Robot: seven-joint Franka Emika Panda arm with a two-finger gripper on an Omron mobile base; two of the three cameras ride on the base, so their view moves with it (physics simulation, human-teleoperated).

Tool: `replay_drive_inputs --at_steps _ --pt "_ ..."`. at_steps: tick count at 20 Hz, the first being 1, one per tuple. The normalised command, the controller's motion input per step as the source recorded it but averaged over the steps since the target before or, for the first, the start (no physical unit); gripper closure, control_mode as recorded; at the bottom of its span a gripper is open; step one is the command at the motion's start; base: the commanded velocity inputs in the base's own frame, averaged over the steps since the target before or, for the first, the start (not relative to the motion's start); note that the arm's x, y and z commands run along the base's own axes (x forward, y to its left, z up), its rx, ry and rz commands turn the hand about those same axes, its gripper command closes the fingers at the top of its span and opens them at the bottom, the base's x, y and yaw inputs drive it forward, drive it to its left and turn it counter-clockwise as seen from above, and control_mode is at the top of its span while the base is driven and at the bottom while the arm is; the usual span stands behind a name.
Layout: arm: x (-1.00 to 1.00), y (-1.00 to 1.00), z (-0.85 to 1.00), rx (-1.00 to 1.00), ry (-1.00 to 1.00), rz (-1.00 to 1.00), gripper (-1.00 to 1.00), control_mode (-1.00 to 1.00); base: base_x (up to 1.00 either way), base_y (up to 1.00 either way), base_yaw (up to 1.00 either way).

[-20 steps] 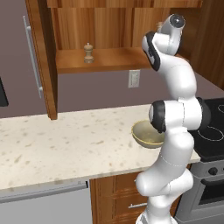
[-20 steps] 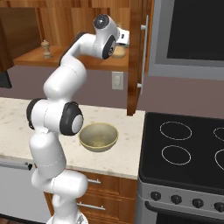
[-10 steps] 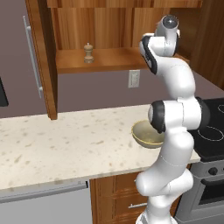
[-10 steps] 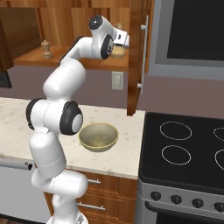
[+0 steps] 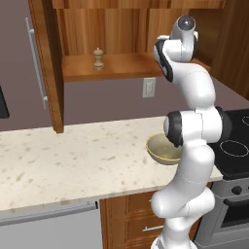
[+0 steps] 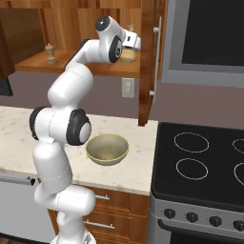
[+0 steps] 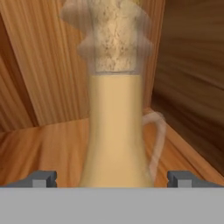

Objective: Retrieve the bottle and the shaker from the cabinet and place them next to the mixing bowl on the counter. Then add garlic from the fridge to the mixing bowl.

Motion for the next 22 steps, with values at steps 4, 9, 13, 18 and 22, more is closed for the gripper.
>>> replay_drive_inputs --at_steps 4,9,13,18,22 --pt "0.0 0.0 0.0 0.0 0.0 0.0 1.0 -1.0 0.0 0.0 0.0" --pt "0.0 0.0 0.0 0.0 0.0 0.0 1.0 -1.0 0.0 0.0 0.0" --pt "0.0 0.0 0.0 0.0 0.0 0.0 1.0 -1.0 0.0 0.0 0.0" --pt "-0.08 0.0 0.0 0.0 0.0 0.0 1.0 -1.0 0.0 0.0 0.0" --pt "-0.7 0.0 0.0 0.0 -0.01 0.0 1.0 -1.0 0.0 0.0 0.0"
